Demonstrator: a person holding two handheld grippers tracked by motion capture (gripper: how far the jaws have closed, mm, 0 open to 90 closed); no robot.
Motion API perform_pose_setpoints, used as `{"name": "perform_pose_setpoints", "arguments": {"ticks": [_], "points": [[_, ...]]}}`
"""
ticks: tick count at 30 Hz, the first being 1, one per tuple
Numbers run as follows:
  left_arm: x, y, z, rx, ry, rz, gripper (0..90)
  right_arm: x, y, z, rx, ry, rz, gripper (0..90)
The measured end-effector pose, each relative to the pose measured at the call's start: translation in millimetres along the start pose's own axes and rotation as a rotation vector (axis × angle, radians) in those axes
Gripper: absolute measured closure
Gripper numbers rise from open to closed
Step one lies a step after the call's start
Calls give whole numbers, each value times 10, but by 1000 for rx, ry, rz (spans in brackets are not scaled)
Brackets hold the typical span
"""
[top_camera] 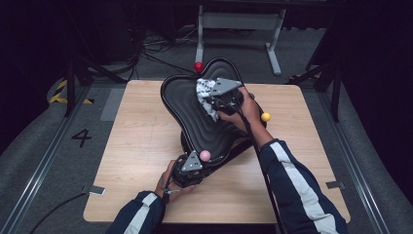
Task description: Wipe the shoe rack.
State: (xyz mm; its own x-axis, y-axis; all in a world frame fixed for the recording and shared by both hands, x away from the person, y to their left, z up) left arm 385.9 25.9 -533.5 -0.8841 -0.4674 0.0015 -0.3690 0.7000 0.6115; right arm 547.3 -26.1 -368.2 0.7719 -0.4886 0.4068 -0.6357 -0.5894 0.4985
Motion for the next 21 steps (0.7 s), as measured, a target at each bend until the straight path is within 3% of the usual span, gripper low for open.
{"name": "perform_pose_setpoints", "arguments": {"ticks": [4, 8, 11, 12, 13, 15, 17, 21], "points": [[1, -1, 1, -1, 0, 0, 734, -295, -29, -154, 22, 44, -65, 765], [-6, 2, -1, -3, -8, 0, 733, -503, -42, -245, 26, 100, -80, 764], [1, -1, -2, -3, -8, 3, 733, -535, -43, -261, 23, 91, -83, 763], [0, -1, -2, -2, -9, 3, 733, -570, -31, -274, 24, 68, -112, 765], [-5, 0, -3, -2, -9, 0, 733, -626, -20, -291, 25, 75, -134, 765], [1, 1, 2, -6, -4, 3, 733, -690, -29, -303, -2, 161, -69, 767], [2, 1, 2, -6, -2, 5, 733, -663, -33, -301, 5, 171, -74, 769], [-1, 3, 5, -9, -4, 3, 733, -403, -33, -191, -6, 108, -28, 769]]}}
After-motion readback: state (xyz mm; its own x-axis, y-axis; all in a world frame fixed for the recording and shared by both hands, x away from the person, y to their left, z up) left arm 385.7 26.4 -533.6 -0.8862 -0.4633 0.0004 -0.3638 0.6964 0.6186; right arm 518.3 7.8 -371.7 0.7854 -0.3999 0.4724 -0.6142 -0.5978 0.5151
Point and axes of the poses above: each handheld gripper's, and its own axes: y roughly backward along the jaws, z roughly out of its underside, x roughly to its right, the point moved 9 cm from there along -y, roughly forward along the jaws
